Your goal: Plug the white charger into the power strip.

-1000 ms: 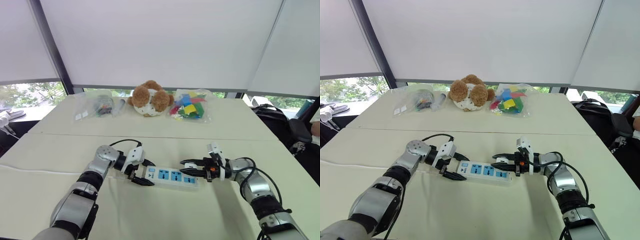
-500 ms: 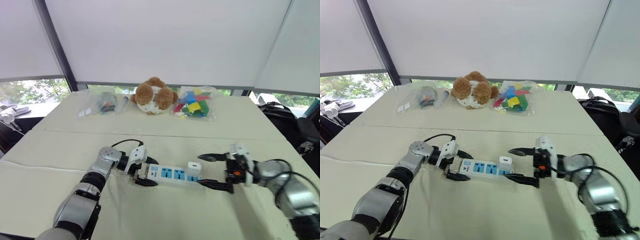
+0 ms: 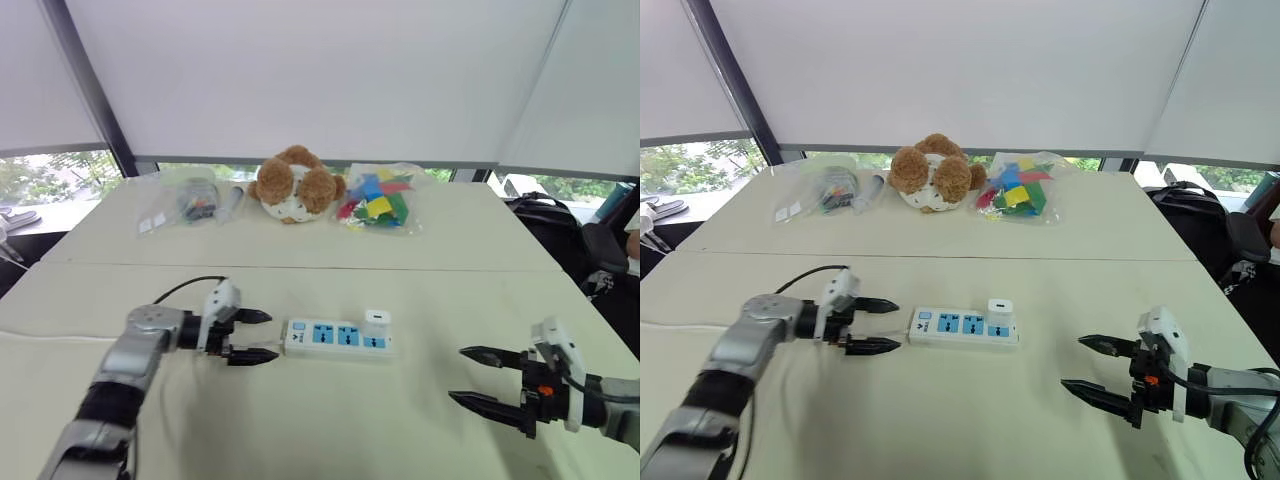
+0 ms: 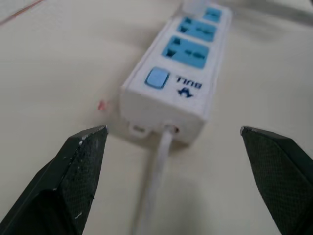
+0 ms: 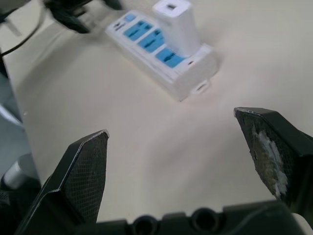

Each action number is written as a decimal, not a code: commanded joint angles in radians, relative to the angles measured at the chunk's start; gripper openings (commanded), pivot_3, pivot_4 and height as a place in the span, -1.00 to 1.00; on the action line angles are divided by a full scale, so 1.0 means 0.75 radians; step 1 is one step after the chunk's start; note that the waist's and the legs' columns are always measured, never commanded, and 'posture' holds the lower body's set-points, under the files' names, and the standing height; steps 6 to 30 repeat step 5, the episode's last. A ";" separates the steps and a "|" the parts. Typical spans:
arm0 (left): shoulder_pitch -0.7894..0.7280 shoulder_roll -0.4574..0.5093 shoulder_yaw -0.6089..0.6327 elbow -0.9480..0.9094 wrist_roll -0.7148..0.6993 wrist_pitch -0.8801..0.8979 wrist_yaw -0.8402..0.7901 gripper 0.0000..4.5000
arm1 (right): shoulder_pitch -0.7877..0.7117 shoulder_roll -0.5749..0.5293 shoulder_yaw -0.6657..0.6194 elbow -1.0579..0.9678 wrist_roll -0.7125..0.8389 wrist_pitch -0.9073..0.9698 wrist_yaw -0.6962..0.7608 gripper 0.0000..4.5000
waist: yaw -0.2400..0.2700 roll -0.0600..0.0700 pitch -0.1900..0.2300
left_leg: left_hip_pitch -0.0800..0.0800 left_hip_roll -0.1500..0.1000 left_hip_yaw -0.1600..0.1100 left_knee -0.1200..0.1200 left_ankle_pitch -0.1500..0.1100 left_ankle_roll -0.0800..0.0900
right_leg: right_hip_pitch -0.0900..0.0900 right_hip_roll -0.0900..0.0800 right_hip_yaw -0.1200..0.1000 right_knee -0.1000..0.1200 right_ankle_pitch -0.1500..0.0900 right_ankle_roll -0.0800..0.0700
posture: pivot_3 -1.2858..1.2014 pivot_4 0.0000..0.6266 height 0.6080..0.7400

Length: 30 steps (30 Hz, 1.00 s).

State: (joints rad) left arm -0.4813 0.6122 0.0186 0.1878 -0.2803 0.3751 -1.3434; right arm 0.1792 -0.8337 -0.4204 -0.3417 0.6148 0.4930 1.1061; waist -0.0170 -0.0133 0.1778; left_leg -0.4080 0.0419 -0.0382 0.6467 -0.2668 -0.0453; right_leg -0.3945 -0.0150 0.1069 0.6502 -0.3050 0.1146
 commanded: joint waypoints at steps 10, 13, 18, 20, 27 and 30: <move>0.093 -0.037 0.312 -0.131 -0.170 0.189 0.413 0.99 | -0.091 0.132 -0.054 0.037 0.034 -0.004 -0.217 1.00 | 0.000 -0.002 0.002 | 0.003 0.000 0.003 0.004 0.003 -0.005 | 0.004 -0.001 0.001 -0.002 0.000 -0.009 | 0.03 -0.52 0.98; 0.093 -0.037 0.312 -0.131 -0.170 0.189 0.413 0.99 | -0.091 0.132 -0.054 0.037 0.034 -0.004 -0.217 1.00 | 0.000 -0.002 0.002 | 0.003 0.000 0.003 0.004 0.003 -0.005 | 0.004 -0.001 0.001 -0.002 0.000 -0.009 | 0.03 -0.52 0.98; 0.093 -0.037 0.312 -0.131 -0.170 0.189 0.413 0.99 | -0.091 0.132 -0.054 0.037 0.034 -0.004 -0.217 1.00 | 0.000 -0.002 0.002 | 0.003 0.000 0.003 0.004 0.003 -0.005 | 0.004 -0.001 0.001 -0.002 0.000 -0.009 | 0.03 -0.52 0.98; 0.093 -0.037 0.312 -0.131 -0.170 0.189 0.413 0.99 | -0.091 0.132 -0.054 0.037 0.034 -0.004 -0.217 1.00 | 0.000 -0.002 0.002 | 0.003 0.000 0.003 0.004 0.003 -0.005 | 0.004 -0.001 0.001 -0.002 0.000 -0.009 | 0.03 -0.52 0.98; 0.093 -0.037 0.312 -0.131 -0.170 0.189 0.413 0.99 | -0.091 0.132 -0.054 0.037 0.034 -0.004 -0.217 1.00 | 0.000 -0.002 0.002 | 0.003 0.000 0.003 0.004 0.003 -0.005 | 0.004 -0.001 0.001 -0.002 0.000 -0.009 | 0.03 -0.52 0.98; 0.093 -0.037 0.312 -0.131 -0.170 0.189 0.413 0.99 | -0.091 0.132 -0.054 0.037 0.034 -0.004 -0.217 1.00 | 0.000 -0.002 0.002 | 0.003 0.000 0.003 0.004 0.003 -0.005 | 0.004 -0.001 0.001 -0.002 0.000 -0.009 | 0.03 -0.52 0.98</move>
